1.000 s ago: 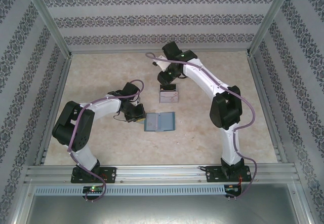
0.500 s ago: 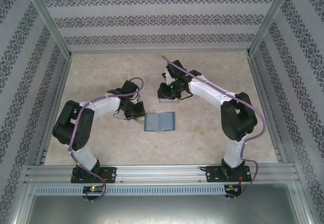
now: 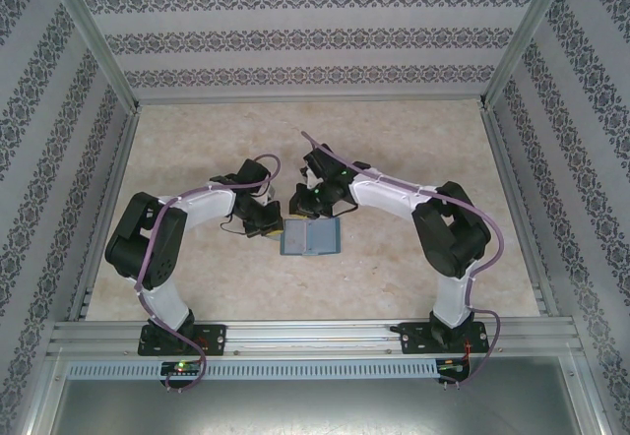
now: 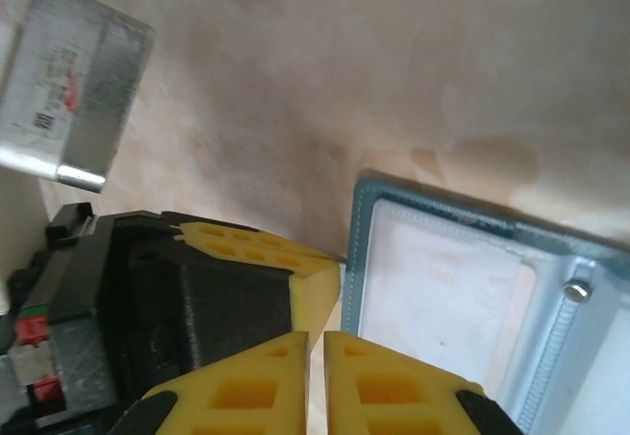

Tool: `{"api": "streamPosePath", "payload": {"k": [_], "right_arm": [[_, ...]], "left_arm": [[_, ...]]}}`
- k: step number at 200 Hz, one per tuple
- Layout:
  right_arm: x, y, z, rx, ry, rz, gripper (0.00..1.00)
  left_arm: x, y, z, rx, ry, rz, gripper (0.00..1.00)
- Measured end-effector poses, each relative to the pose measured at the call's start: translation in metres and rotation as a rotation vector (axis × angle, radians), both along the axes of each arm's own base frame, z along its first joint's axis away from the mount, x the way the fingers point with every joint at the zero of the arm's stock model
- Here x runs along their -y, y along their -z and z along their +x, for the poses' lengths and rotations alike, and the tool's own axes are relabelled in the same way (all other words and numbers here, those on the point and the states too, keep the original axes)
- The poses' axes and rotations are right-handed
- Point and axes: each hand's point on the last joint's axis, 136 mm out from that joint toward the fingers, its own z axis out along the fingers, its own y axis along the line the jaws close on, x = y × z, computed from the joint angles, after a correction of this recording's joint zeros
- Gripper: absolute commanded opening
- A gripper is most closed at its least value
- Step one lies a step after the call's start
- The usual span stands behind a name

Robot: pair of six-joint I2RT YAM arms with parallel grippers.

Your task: Take the credit cards out of the card holder

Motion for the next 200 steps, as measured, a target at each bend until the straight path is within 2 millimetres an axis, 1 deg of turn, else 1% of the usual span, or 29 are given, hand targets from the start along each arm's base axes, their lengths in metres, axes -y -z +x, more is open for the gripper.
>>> {"api": "streamPosePath", "payload": {"k": [29,54,96,170,200], "right_arm": [[-0.007,0.015,-0.006,-0.037,0.001,-0.004,0.13],[-0.011,0.027,-0.013,-0.067,-0.003,-0.014,0.13],[-0.02,0.042,-0.021,-0.101,-0.017,-0.018,0.13],[-0.02,0.045,-0.023,-0.111,-0.018,-0.023,0.14],[-0.015,0.053,-0.028,-0.128,-0.015,-0.047,0.14]], "left_arm": [[-0.002,0.009,-0.006,-0.028,0.001,0.009,0.02],[-0.001,0.009,-0.007,-0.03,0.002,0.004,0.02],[-0.001,0.01,-0.007,-0.032,0.005,0.003,0.02],[-0.002,0.01,-0.007,-0.033,0.004,-0.005,0.02],[-0.002,0.01,-0.007,-0.033,0.005,-0.006,0.01]]}}
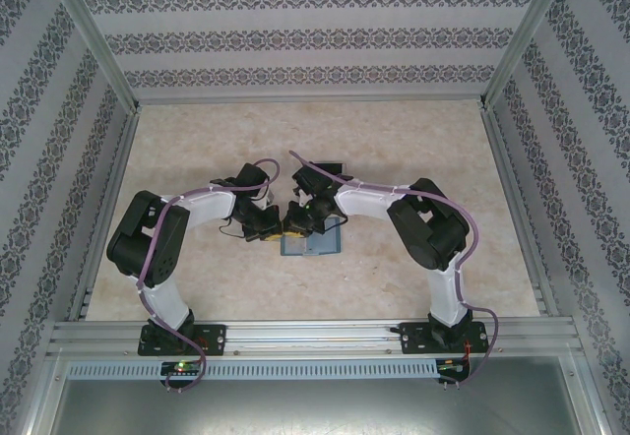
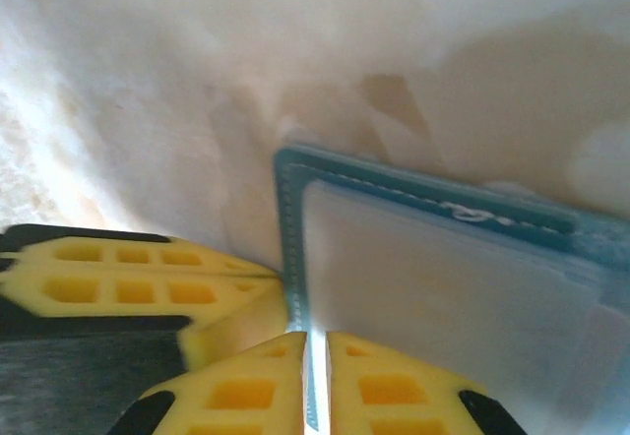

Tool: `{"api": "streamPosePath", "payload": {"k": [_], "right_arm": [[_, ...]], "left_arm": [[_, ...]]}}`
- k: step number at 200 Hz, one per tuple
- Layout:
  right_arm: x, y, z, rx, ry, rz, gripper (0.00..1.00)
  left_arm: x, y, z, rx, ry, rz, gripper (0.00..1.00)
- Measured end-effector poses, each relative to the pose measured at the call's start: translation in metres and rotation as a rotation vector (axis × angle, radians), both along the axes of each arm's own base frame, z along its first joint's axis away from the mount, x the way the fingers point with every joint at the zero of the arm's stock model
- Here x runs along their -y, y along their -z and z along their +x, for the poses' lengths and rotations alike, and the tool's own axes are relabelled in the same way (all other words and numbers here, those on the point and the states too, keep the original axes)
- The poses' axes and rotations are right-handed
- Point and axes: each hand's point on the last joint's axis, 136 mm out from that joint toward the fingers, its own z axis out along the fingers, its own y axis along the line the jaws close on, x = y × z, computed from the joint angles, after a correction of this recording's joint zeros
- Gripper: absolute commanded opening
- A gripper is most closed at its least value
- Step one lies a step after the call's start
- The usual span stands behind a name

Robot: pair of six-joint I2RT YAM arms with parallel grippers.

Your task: Take the credit cards out of the card holder

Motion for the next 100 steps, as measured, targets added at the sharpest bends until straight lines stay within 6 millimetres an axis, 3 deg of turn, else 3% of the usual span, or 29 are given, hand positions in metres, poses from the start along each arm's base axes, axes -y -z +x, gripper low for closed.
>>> {"api": "streamPosePath", "payload": {"k": [100], "right_arm": [[0.013,0.003,-0.001,0.006,-0.011,-0.083,0.21]], "left_arm": [[0.0,0.0,0.0,-0.003,-0.001,-0.003,0.01]]}}
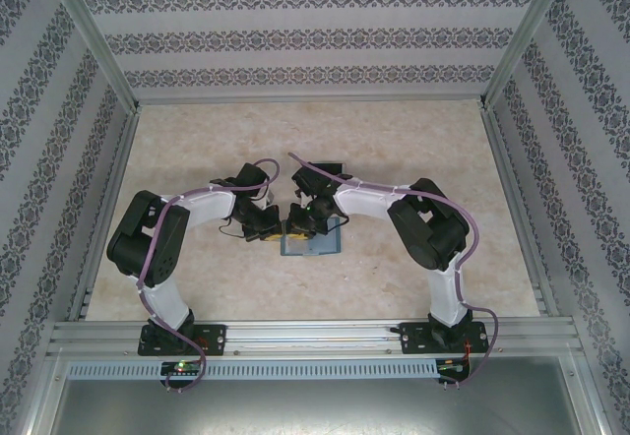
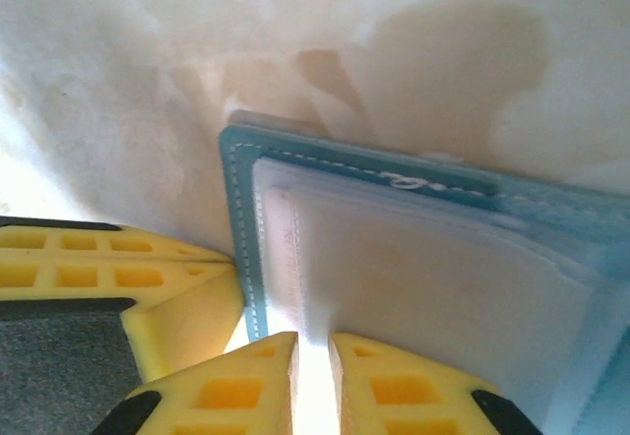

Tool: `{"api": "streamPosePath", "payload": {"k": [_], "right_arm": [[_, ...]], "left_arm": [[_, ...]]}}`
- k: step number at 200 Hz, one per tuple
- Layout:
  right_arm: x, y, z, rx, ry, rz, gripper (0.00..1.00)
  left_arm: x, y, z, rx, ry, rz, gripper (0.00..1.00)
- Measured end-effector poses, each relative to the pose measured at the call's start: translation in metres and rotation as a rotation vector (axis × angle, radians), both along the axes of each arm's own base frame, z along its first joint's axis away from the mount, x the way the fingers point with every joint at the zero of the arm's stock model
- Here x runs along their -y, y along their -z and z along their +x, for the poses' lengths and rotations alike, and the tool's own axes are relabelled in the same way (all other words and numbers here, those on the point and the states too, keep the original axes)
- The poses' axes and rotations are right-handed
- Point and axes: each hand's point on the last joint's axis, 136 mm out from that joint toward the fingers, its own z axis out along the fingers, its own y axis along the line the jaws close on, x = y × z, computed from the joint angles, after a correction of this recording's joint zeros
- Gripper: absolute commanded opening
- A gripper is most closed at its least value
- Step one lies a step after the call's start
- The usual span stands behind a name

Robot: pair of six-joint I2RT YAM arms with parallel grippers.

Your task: Take the credit cards out of the card holder

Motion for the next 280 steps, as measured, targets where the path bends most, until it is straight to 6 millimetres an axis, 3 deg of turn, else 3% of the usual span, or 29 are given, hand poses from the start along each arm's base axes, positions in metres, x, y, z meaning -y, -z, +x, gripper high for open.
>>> {"api": "streamPosePath", "payload": {"k": [87,184,224,280], "right_arm": [[0.028,-0.003,-0.002,0.053,-0.045,-0.229,0.41],[0.04,-0.002,-0.004,0.058,-0.073,-0.325,0.49],[0.039,-0.001,-0.004,0.06,-0.081,-0.328,0.49],[0.044,0.001,-0.004,0.063,-0.085,-0.354,0.32]], "left_arm": [[0.0,0.0,0.0,-0.002,0.001,-0.002,0.01],[0.002,0.0,0.0,0.001,0.018,-0.007,0.01],[0.002,0.0,0.0,0.001,0.019,-0.007,0.01],[0.002,0.0,0.0,0.002,0.019,-0.007,0.01]]}}
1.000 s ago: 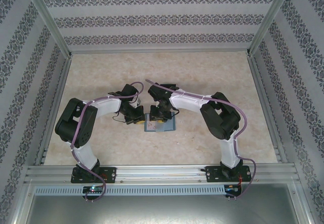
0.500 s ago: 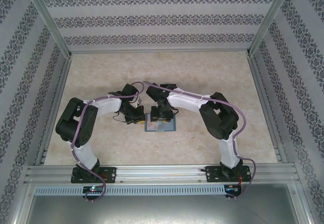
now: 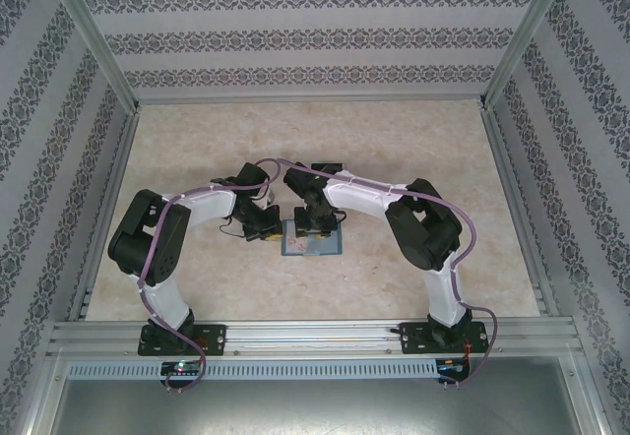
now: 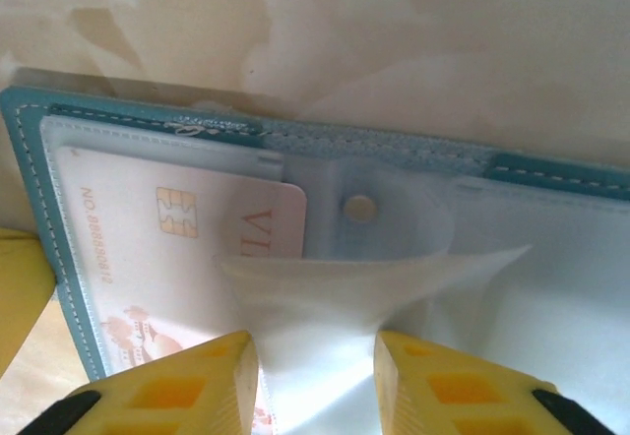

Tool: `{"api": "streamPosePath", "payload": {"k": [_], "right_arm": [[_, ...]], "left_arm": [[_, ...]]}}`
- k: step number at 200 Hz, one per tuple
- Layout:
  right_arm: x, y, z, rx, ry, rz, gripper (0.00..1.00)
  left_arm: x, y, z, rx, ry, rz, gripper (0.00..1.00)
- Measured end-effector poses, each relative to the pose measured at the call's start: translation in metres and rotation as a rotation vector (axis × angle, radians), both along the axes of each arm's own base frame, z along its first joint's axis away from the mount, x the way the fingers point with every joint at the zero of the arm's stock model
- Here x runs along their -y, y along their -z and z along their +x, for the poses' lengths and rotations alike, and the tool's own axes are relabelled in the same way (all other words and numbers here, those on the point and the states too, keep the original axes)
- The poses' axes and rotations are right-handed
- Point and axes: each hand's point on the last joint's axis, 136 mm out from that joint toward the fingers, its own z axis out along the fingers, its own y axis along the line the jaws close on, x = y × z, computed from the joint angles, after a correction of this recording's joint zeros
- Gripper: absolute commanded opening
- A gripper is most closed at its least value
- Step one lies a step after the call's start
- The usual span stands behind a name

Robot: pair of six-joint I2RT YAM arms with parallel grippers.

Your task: Take the credit cards out of the card holder

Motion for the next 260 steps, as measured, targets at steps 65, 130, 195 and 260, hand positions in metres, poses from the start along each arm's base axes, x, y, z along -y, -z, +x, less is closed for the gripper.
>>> {"api": "streamPosePath", "payload": {"k": [65,130,195,260], "right_arm": [[0.001,0.0,0.001,0.01,0.001,0.005,0.08],[0.011,-0.022,0.004,0.036,0.03,0.055,0.07],[0.044,-0.026,0.0,0.007,0.048,0.064,0.2],[0.073,-0.019,-0.006,-0.004,0.05,-0.041,0.28]], "left_arm": [[0.0,0.0,0.0,-0.001,0.0,0.0,0.01],[0.0,0.0,0.0,-0.001,0.001,0.001,0.01],[0.0,0.0,0.0,-0.008,0.003,0.004,0.01],[0.0,0.0,0.0,-0.01,0.003,0.005,0.01]]}}
